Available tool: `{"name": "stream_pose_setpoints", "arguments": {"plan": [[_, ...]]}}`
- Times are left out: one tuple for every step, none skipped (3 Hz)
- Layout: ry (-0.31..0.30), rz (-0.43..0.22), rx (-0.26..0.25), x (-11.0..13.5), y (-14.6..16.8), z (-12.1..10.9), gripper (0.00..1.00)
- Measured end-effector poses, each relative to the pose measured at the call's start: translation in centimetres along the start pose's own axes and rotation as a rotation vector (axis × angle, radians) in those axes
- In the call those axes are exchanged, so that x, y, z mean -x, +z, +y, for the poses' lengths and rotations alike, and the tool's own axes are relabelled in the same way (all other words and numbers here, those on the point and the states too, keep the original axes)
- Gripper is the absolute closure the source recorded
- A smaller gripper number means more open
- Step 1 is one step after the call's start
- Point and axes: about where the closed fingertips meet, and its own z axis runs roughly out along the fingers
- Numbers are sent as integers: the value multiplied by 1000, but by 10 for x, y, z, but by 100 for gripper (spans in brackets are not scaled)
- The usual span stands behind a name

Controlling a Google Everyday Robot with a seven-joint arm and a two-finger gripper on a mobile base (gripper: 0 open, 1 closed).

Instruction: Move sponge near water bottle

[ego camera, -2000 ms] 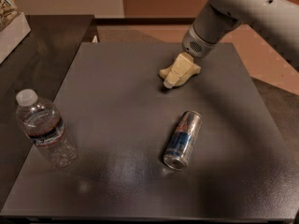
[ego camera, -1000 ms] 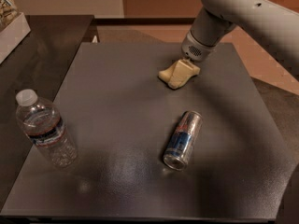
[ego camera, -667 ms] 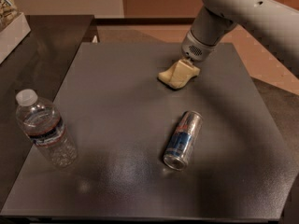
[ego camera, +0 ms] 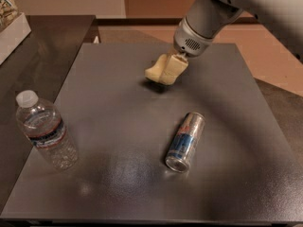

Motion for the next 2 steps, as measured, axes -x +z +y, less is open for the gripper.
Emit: {"name": "stream_pose_setpoints", "arguments": {"plan": [[-117,-73,58,25,-5,27,100],[-205,-118,122,39,-6,46,100]]}}
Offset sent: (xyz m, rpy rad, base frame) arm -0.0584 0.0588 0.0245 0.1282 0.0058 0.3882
